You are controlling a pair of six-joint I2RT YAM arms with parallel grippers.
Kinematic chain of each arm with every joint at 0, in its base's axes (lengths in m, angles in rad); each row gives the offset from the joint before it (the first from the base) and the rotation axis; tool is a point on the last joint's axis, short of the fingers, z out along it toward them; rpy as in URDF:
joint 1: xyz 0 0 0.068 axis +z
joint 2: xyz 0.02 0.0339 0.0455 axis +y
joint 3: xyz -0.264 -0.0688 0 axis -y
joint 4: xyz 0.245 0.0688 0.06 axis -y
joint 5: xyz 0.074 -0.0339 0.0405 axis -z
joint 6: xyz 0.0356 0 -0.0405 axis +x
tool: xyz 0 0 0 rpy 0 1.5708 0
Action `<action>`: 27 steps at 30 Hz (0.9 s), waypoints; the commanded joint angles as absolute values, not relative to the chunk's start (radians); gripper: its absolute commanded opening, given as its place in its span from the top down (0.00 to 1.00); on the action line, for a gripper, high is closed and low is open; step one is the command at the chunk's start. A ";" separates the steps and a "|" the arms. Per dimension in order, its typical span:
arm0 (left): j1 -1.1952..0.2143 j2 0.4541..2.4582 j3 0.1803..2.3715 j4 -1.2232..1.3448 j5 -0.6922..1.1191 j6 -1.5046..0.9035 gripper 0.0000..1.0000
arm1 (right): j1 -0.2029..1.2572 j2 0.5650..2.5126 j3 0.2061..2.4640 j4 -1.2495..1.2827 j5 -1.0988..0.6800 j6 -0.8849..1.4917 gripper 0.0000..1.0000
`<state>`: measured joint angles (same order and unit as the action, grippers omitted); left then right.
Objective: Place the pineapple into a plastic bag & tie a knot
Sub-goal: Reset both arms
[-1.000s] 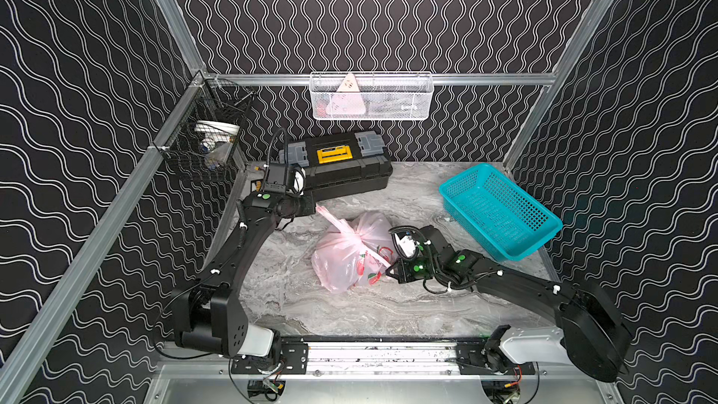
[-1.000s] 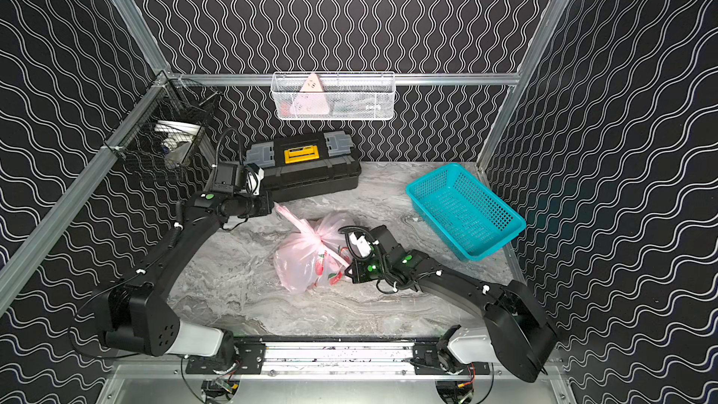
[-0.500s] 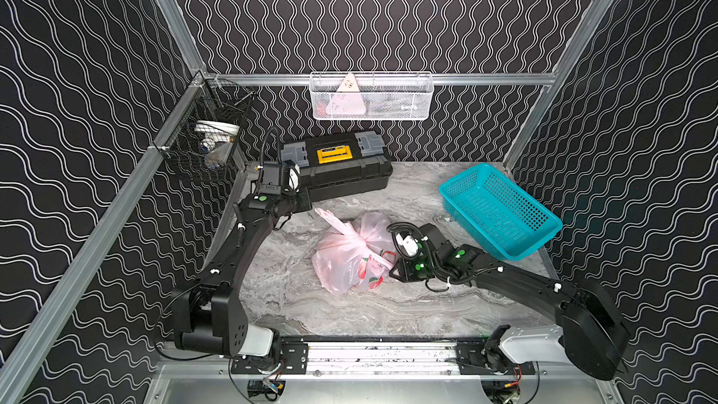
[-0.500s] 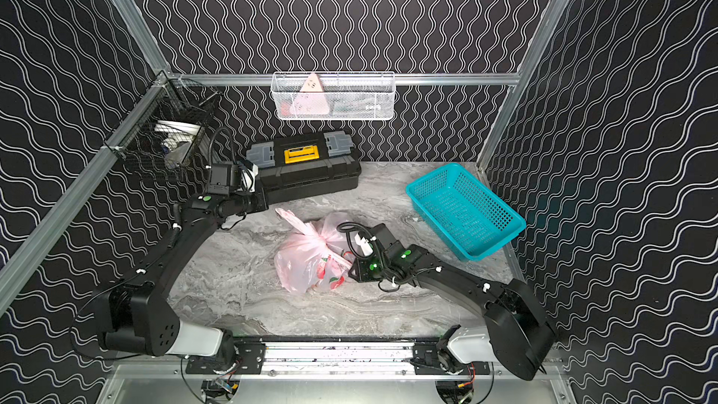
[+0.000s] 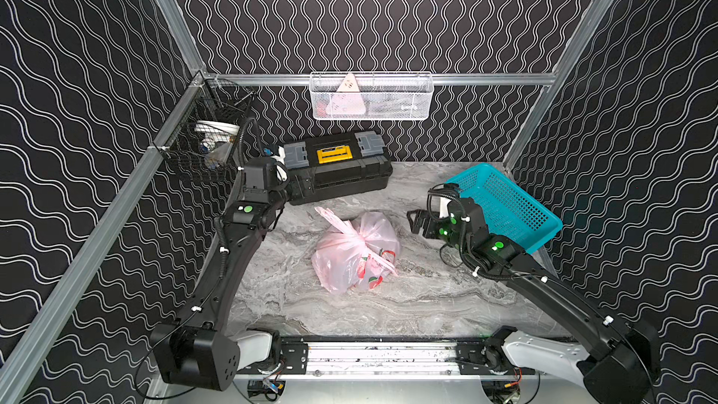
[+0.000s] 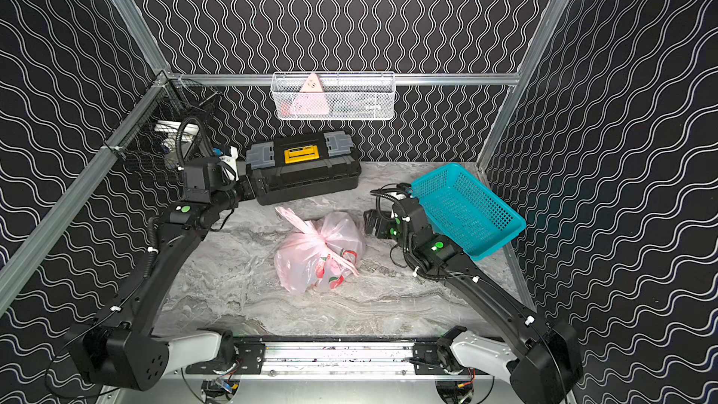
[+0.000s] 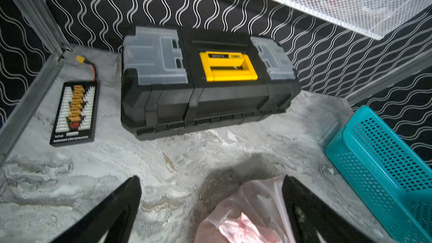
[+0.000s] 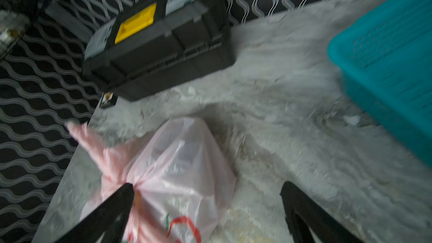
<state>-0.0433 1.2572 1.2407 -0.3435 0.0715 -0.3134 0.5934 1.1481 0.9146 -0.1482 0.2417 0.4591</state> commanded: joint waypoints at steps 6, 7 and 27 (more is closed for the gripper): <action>-0.039 1.276 1.053 0.024 -0.110 -0.259 0.01 | 0.462 1.331 0.816 0.435 0.629 0.116 0.00; -0.040 1.286 0.991 0.091 -0.138 -0.243 0.01 | 0.407 1.354 0.796 0.468 0.640 0.086 0.00; 0.022 1.659 0.343 1.096 0.006 -0.018 0.01 | 0.066 1.652 0.357 1.039 0.331 0.076 0.00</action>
<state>0.0250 1.6238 0.3592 0.8539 -0.0719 -0.0818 0.0654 1.6775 0.3229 1.0172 0.3504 0.0521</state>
